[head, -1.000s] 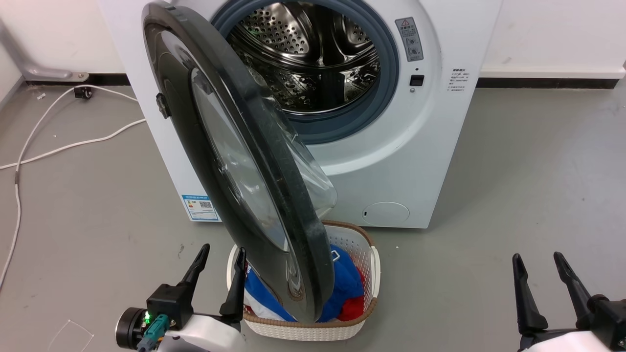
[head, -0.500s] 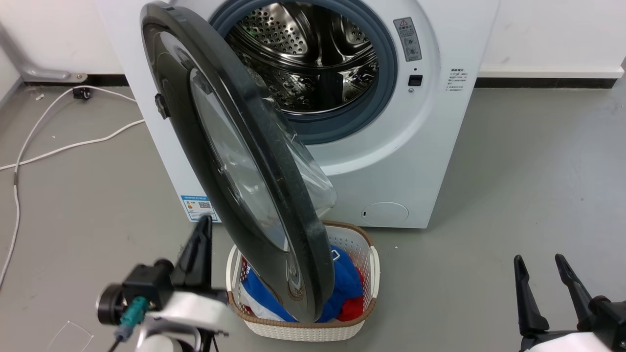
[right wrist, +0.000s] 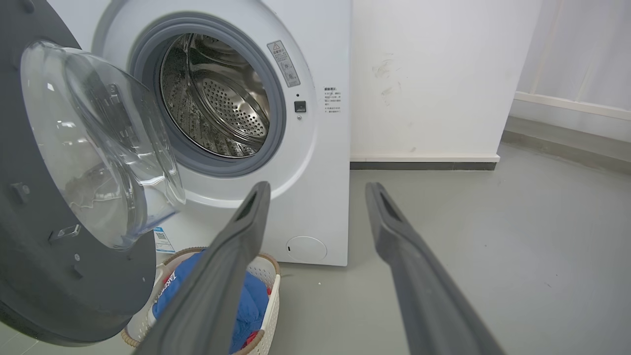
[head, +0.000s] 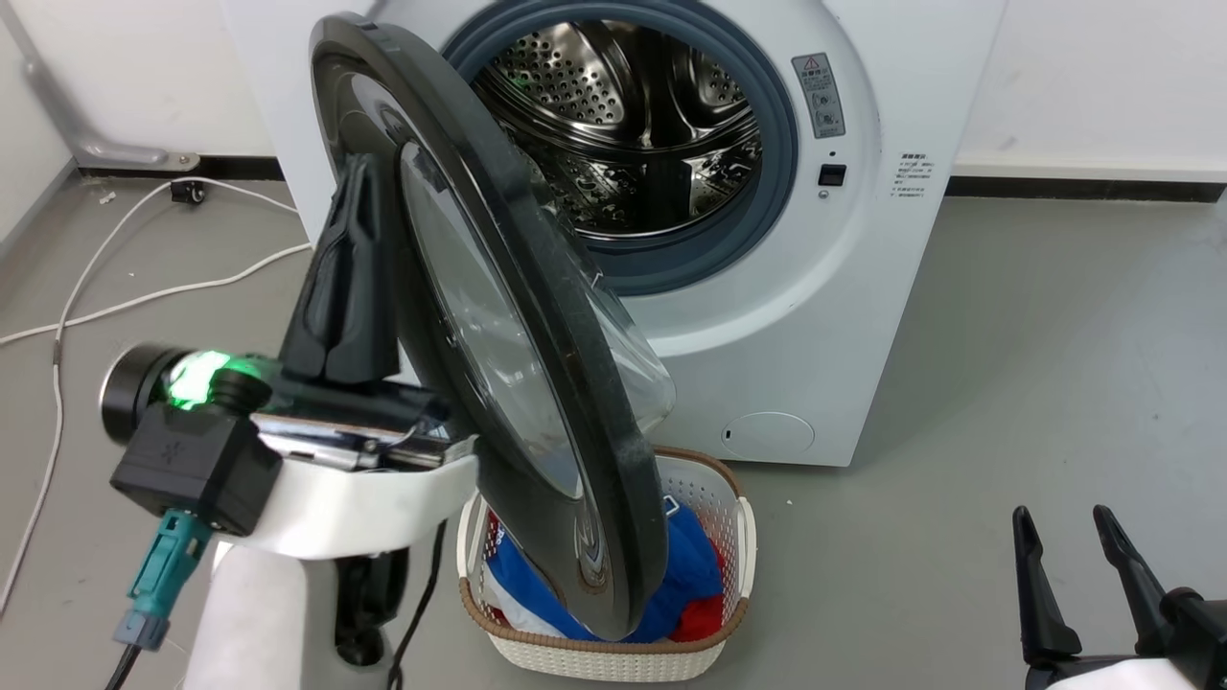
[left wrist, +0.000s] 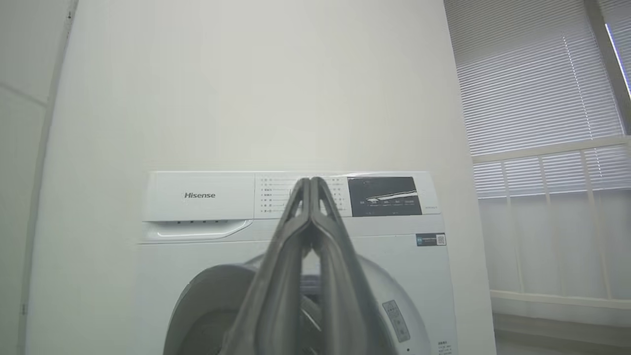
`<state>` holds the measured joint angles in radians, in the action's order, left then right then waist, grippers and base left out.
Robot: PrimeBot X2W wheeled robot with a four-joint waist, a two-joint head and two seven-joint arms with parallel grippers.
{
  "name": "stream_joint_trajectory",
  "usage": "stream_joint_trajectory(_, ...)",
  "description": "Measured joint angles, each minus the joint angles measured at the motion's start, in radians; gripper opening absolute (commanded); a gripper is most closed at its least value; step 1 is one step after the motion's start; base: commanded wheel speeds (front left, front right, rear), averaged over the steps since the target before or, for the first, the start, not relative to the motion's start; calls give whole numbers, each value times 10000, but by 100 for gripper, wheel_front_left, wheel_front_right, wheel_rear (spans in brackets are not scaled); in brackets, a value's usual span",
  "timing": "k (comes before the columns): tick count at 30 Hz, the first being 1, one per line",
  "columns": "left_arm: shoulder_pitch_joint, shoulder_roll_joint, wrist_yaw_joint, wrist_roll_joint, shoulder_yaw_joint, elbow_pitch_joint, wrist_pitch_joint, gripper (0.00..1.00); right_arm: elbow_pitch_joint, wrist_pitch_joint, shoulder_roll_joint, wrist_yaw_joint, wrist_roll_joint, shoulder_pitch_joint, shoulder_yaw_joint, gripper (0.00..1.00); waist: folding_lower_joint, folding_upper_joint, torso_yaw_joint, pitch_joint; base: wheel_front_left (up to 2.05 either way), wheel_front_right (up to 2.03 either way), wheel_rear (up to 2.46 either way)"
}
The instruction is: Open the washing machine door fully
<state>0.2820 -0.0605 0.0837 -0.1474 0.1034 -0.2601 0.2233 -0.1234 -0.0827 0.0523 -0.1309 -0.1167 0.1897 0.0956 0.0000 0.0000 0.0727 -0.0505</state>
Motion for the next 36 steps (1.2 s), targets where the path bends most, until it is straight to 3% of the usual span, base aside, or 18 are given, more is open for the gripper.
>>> stream_joint_trajectory(4,443,38,90,-203,871,-846,-474,0,19,-6,0,0,-38,33,0,100,0,0,14,-87,0,0,0)
stream_joint_trajectory(11,438,73,307,-1164,3219,-1532,-1981,0,42,-19,-2,0,-69,218,19,100,0,0,2,-245,0,0,0)
stream_joint_trajectory(21,-1009,-6,393,-2495,5662,-349,-4146,0,10,15,-4,0,-61,270,36,100,0,0,-76,-202,0,0,0)
stream_joint_trajectory(28,-1493,-130,276,-2589,6054,1106,-4462,0,-4,88,-4,0,23,249,-88,100,0,0,-224,-72,0,0,0)
stream_joint_trajectory(36,-1422,-249,-504,-2190,5392,2594,-3893,0,96,86,-4,0,21,198,-165,100,0,0,-414,89,0,0,0)
